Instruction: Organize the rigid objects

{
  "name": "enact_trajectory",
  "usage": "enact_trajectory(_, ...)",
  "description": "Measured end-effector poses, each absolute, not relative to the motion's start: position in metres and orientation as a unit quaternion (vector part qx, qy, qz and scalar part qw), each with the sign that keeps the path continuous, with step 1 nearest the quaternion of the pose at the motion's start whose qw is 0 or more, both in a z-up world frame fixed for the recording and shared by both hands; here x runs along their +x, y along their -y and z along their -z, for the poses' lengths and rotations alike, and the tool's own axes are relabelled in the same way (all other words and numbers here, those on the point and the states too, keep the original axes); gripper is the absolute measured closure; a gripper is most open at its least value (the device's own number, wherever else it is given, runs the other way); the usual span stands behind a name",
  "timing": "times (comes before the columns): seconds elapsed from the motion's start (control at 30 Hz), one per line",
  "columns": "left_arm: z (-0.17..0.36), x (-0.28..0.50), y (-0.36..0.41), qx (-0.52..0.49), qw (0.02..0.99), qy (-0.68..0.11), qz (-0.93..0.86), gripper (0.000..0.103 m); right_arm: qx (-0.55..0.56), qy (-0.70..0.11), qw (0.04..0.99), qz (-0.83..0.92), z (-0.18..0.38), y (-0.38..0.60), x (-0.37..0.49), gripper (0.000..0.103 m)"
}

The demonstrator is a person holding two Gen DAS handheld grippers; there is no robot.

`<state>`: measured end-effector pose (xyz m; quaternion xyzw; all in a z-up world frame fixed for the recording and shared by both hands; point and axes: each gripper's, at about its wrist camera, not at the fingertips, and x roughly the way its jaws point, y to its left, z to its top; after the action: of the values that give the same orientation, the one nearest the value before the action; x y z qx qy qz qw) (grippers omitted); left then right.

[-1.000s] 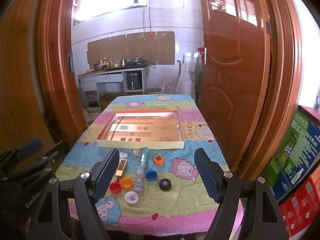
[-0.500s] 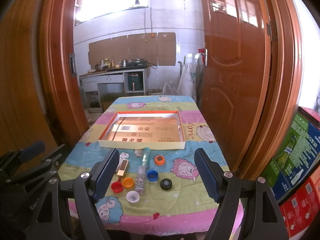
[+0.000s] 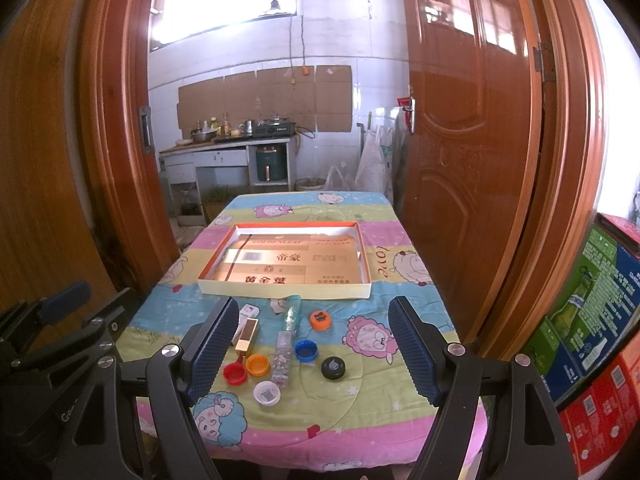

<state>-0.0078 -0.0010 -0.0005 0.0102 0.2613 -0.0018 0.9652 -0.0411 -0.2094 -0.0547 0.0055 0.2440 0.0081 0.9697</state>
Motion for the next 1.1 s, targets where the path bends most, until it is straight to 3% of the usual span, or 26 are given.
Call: enact_trajectory(1.1, -0.0002, -0.0066, -0.0015, 0.009, 0.965, -0.262, 0.002, 0.048, 0.004, -0.242, 0.97, -0.009, 0.0501, 0.2027, -0.0444, 0.024)
